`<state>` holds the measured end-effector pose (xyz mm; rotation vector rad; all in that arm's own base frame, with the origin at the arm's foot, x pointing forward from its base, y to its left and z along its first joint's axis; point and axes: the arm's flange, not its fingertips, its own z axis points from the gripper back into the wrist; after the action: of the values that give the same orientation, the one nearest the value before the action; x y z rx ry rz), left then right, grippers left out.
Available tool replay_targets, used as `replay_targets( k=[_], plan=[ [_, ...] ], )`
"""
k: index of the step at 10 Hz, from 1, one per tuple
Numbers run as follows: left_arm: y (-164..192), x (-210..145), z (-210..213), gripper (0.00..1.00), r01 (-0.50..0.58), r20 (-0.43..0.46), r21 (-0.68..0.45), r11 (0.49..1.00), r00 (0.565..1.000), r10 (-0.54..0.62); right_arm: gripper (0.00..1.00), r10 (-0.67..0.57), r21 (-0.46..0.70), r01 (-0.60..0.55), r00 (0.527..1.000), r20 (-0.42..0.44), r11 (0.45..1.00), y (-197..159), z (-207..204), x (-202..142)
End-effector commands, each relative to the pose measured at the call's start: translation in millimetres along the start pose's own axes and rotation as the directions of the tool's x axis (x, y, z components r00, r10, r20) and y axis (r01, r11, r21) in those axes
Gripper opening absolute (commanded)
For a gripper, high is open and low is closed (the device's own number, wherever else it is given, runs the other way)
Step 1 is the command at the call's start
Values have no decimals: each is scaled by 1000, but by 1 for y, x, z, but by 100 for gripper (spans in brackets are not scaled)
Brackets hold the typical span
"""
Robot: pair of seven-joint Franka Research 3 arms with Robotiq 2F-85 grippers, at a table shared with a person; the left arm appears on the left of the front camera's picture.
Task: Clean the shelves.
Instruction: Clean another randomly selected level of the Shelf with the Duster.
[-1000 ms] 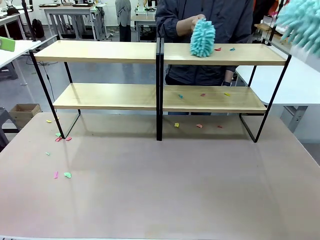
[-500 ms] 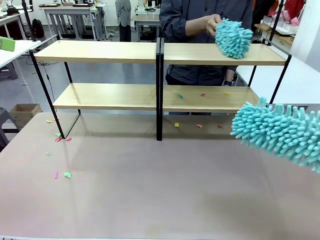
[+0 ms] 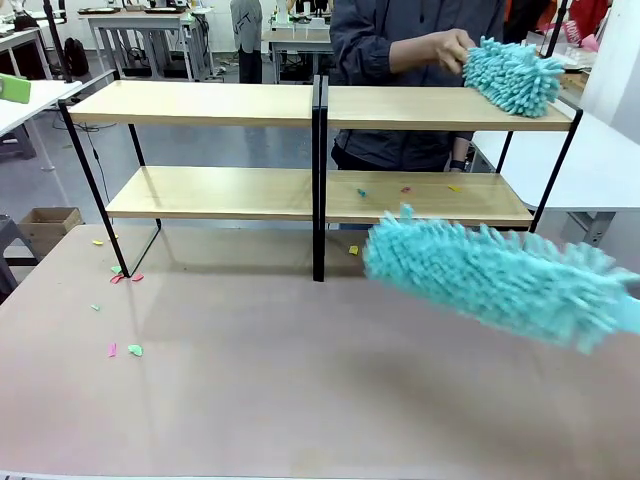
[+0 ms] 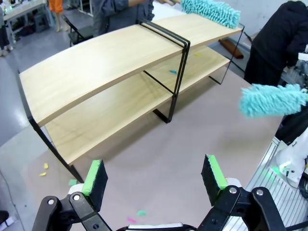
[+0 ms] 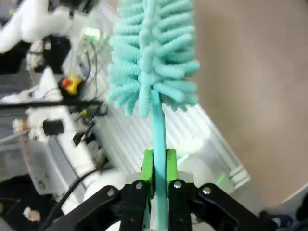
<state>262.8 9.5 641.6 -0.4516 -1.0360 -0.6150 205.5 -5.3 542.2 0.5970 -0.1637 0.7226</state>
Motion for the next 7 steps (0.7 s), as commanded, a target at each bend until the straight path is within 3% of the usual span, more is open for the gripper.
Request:
replay_targets(
  k=[1,2,3,4,5,7],
  plan=[
    [1,0,0,100,8,6,-10,1000,1000,-8,12,-39,-49,46,992,123,998,-6,-25,52],
    [1,0,0,100,8,6,-10,1000,1000,-8,12,-67,-72,80,983,170,994,-5,-29,63],
    [1,0,0,100,8,6,-10,1000,1000,-8,12,-13,-28,15,998,54,999,-1,-11,29],
    [1,0,0,100,8,6,-10,1000,1000,-8,12,-34,-54,40,993,109,998,-3,-18,53],
    [1,0,0,100,8,6,-10,1000,1000,-8,12,-98,-120,121,978,182,985,2,-6,32],
    [1,0,0,100,8,6,-10,1000,1000,-8,12,-97,-153,138,964,246,979,-19,-29,77]
  ],
)
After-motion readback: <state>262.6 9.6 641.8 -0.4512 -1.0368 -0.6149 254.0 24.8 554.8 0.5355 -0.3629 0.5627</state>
